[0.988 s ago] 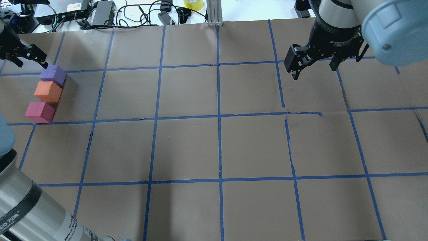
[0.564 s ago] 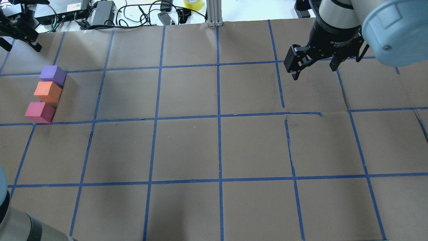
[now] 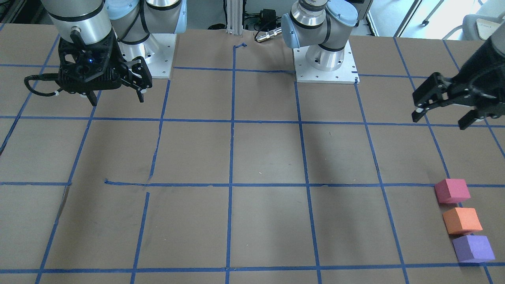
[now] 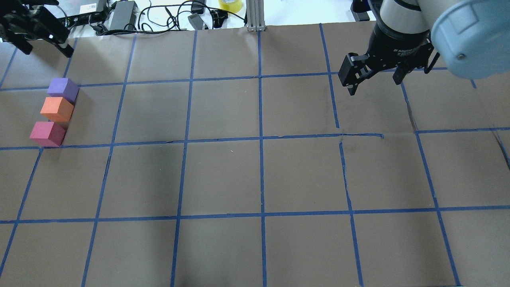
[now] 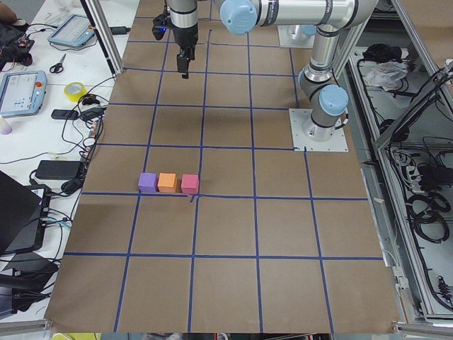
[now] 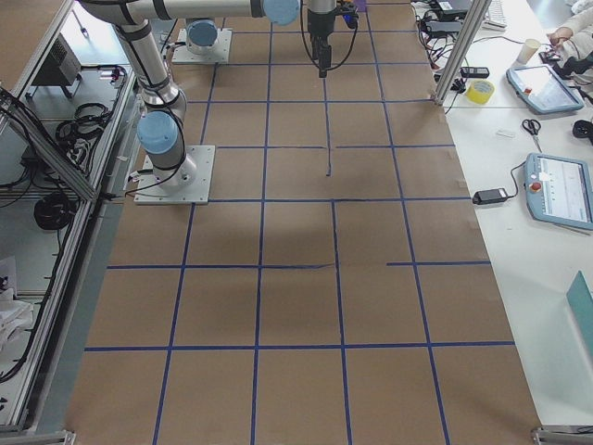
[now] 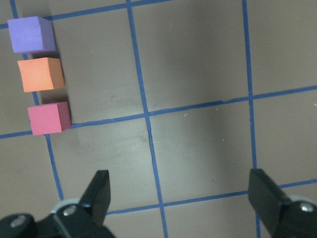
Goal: Arrange blocks in a line
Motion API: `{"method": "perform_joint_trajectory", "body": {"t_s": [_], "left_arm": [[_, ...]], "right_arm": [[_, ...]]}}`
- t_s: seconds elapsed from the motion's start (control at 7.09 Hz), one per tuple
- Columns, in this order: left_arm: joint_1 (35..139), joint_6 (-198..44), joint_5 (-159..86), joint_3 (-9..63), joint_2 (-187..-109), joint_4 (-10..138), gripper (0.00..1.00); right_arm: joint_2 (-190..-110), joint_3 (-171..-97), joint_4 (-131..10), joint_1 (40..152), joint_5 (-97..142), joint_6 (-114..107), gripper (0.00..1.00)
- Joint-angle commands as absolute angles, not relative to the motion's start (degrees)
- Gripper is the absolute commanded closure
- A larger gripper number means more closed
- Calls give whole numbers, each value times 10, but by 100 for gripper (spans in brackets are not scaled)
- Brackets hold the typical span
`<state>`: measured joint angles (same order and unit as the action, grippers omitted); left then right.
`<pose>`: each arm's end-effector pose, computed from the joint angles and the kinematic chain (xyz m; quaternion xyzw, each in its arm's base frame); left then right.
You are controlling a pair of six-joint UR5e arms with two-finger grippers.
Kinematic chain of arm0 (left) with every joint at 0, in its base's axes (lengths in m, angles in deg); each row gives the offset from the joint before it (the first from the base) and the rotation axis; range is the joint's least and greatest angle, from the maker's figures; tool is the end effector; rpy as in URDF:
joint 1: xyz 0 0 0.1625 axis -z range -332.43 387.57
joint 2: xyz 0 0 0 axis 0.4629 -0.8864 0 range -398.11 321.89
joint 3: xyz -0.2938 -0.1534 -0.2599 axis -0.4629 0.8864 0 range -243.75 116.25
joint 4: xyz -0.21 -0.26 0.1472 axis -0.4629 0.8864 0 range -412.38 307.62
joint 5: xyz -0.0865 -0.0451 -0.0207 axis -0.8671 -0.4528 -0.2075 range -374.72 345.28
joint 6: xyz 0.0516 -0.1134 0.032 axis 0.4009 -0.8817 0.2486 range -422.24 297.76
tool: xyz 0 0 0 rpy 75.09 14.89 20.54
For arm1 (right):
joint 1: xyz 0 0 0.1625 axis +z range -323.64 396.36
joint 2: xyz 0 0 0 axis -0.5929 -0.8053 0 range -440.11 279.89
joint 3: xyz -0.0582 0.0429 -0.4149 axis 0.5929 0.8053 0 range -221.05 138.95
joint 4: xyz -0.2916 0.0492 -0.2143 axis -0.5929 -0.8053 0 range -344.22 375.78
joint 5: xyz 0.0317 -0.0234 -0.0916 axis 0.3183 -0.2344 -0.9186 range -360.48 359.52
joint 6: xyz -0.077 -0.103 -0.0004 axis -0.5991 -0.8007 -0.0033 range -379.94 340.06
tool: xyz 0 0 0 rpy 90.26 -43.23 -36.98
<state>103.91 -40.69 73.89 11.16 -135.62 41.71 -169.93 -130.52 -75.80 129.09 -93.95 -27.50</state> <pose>-0.0144 -0.5175 0.5026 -0.0691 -0.9971 0.0326 0.0023 0.1465 -0.4389 0.4608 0.0891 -0.9954 0.0155 0.0310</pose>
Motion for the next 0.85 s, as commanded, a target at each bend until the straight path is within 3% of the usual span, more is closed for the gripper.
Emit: {"method": "perform_joint_trajectory", "body": {"t_s": [0.0, 0.71], "left_arm": [[1101, -517, 737, 169, -1337, 371, 0], [1198, -636, 765, 214, -1310, 368, 0]], "right_arm": [[-1699, -1305, -758, 1291, -940, -275, 0], [-1699, -1305, -758, 1291, -939, -275, 0]]}}
